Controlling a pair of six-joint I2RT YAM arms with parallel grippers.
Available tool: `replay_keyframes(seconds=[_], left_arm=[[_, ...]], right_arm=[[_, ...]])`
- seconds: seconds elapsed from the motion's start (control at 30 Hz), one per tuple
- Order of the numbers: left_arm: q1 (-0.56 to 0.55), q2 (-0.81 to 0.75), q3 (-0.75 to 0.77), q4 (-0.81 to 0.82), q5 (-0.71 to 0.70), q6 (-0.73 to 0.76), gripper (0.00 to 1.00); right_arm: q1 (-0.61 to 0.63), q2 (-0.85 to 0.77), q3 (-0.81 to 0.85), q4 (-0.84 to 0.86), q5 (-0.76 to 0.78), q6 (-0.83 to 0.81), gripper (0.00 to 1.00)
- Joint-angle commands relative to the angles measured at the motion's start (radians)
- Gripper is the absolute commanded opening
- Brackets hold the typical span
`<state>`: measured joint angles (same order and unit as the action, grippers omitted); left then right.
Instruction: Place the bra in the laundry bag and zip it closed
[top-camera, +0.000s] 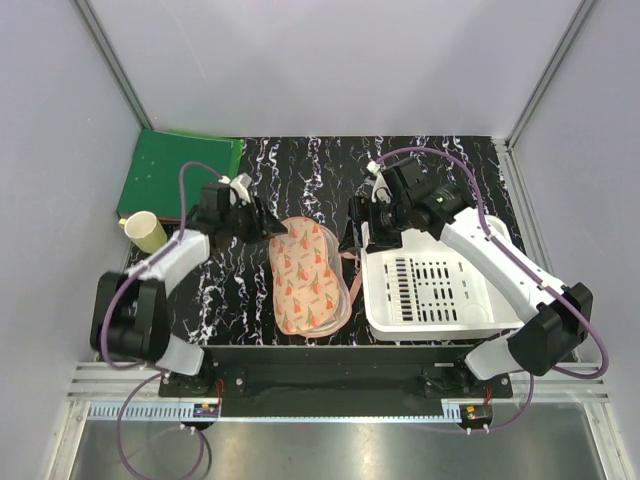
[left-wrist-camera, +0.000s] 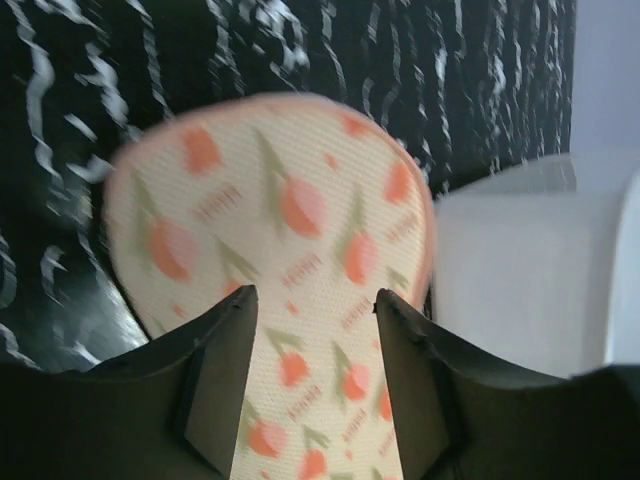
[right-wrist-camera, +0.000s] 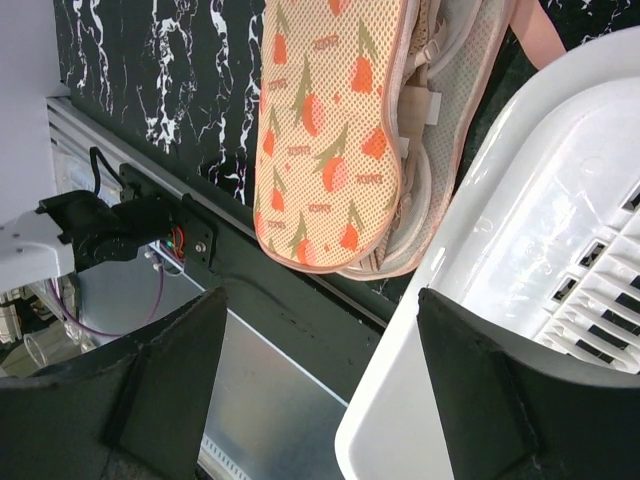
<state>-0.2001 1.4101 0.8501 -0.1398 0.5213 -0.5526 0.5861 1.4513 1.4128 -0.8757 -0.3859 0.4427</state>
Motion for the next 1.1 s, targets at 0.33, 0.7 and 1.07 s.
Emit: replay_keyframes(seconds=[0.33, 0.7, 1.07], left_arm=[[0.074, 0.478, 0.354, -0.066, 0.235, 0.160, 0.19], [0.062, 0.541, 0.245, -0.060, 0.091, 0.111, 0.12], [0.080, 0.156, -0.178, -0.101, -0.260, -0.203, 0.03]], right_arm=[[-0.005, -0.069, 0.066, -0.049, 0.012, -0.016, 0.85], [-0.005, -0.057, 0.098, -0.059, 0.042, -0.018, 0.85], [-0.005, -0.017, 0.101, -0.048, 0.021, -0.042, 0.86]])
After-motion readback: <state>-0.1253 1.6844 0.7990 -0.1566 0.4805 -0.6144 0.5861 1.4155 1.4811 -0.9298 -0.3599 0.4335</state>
